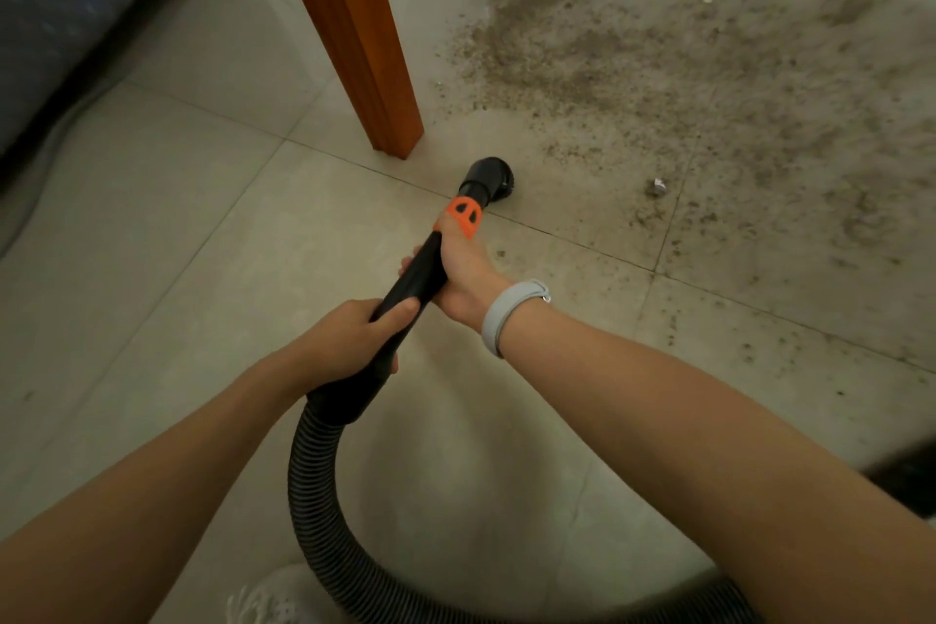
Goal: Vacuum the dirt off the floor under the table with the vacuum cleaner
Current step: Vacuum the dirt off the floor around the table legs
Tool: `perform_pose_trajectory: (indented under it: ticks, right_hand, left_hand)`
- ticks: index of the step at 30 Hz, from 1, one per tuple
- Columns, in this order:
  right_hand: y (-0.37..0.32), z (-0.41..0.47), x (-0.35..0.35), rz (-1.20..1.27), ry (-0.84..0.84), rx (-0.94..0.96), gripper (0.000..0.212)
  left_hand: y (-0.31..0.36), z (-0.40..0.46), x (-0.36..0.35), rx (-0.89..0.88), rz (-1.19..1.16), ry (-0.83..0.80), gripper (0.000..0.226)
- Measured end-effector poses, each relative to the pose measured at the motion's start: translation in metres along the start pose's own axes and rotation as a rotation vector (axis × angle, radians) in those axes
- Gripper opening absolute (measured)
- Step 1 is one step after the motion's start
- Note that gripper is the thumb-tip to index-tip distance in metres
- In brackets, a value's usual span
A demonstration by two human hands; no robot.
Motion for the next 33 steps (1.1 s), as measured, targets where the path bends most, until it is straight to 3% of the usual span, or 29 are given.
perform_pose_trajectory:
  ticks: [14,22,33]
  right_hand:
    - [0.029,-0.02,0.03,-0.094,0.08,-0.032,0.024]
    - [0.044,-0.025,0.036,-0.121,0.073,-0.08,0.021]
    - [0.071,-0.023,0.041,-0.077,0.107,-0.119,0.024]
  left_hand:
    - [-0.023,-0.058,-0.046,0.052,0.014,-0.015,0.026]
    - [-0.016,-0.065,-0.054,0.094,-0.135,-0.001,0.042]
    - [-0.031,-0.085,-0.067,0.193,-0.206,-0.069,0.04]
Point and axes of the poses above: each hand's wrist, its own z-axis towards the middle knuckle, its own x-axis out of the back of the hand, y = z × x, the point moved 10 cm from there along z, towards the middle knuckle, and after that the axes turned 5 degrees about -x, right-handed, at the moved point
